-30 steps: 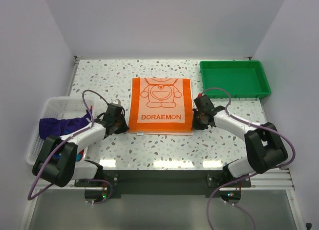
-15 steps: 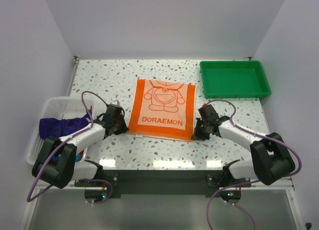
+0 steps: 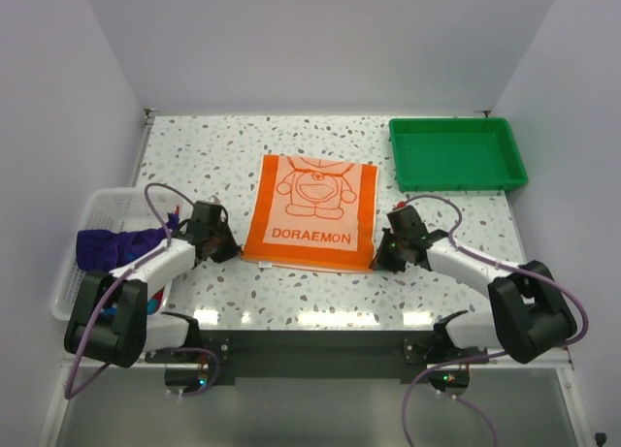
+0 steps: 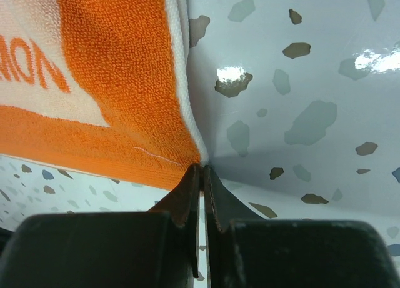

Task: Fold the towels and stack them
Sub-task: Fold the towel

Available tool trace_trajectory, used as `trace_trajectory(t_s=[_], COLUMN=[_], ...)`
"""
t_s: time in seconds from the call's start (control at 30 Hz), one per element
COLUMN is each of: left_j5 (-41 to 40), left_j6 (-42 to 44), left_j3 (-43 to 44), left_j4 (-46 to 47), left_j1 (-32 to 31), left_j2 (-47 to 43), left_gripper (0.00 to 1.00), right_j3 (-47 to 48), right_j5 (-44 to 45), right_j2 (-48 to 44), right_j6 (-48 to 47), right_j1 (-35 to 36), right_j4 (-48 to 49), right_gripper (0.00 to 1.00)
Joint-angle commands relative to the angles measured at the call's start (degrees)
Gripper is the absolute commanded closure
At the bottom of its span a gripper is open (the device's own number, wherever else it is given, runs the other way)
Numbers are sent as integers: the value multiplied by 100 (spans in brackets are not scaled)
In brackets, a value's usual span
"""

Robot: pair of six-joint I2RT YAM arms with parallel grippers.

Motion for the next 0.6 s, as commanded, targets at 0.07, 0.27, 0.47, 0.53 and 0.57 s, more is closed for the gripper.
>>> trace_trajectory(t_s=[0.07, 0.27, 0.47, 0.53, 0.57], left_j5=[-209, 81, 99, -41, -85], left_j6=[472, 498, 594, 656, 682], left_j3=[-51, -60, 168, 361, 449], left_j4=[-562, -562, -869, -1010, -1158], left_j1=[302, 302, 302, 302, 302], left_j2=[-59, -76, -401, -541, -595], left_gripper=[100, 92, 63, 47, 43], right_j3=[-294, -75, 654, 1067, 1208], right_j5=[719, 517, 254, 297, 358], right_j2=[250, 101, -505, -559, -559], right_j6=[-95, -358, -894, -1131, -1193], right_j1=[-51, -43, -8, -8, -16], right_j4=[-340, -525, -1324, -1631, -1702], right_gripper=[100, 89, 61, 60, 59])
